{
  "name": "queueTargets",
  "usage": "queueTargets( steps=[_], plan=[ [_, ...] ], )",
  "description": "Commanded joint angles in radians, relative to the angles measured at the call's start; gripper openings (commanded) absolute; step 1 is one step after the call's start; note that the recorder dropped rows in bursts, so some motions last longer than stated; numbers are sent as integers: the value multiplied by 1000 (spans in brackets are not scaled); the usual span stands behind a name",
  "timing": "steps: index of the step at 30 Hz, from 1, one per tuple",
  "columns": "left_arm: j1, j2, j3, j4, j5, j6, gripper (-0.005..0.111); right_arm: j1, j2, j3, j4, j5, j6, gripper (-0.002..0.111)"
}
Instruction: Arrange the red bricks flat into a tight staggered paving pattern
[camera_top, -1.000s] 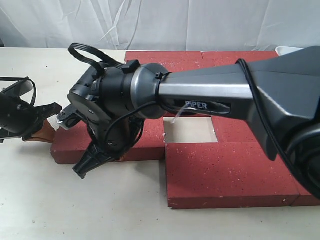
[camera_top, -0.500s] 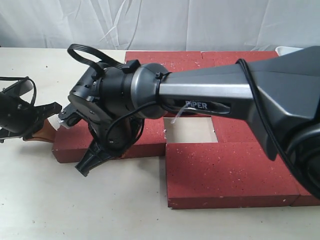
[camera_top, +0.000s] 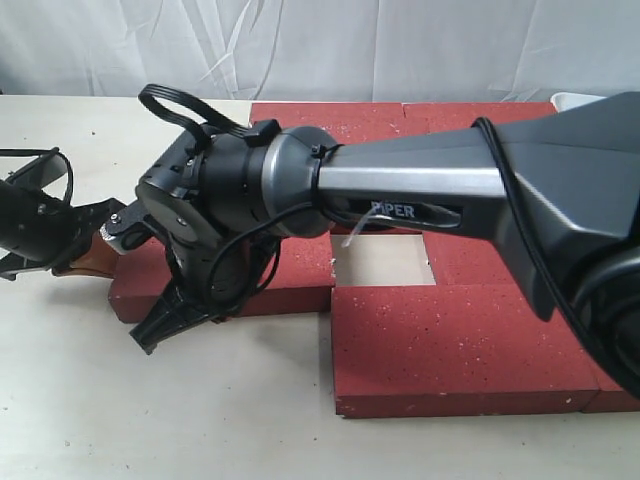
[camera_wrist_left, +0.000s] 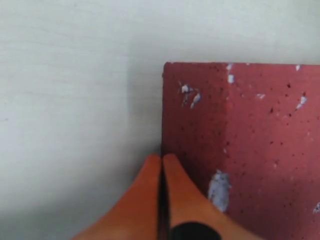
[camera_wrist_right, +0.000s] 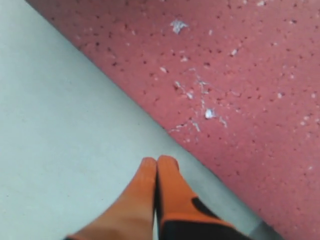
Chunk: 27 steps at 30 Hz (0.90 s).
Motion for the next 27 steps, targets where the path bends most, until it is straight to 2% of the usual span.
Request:
queueTargets(
  steps=[1,20,27],
  plan=[
    [-4,0,-4,-23,7,18,0,-4,-8,-2,10,-23,3,-1],
    [-4,0,-4,-104,23,96,0,-4,-8,-2,12,-70,3,-1],
    [19,0,-10,-90,-6,81,0,-27,-33,-2,110,-57,8,-1]
  ],
)
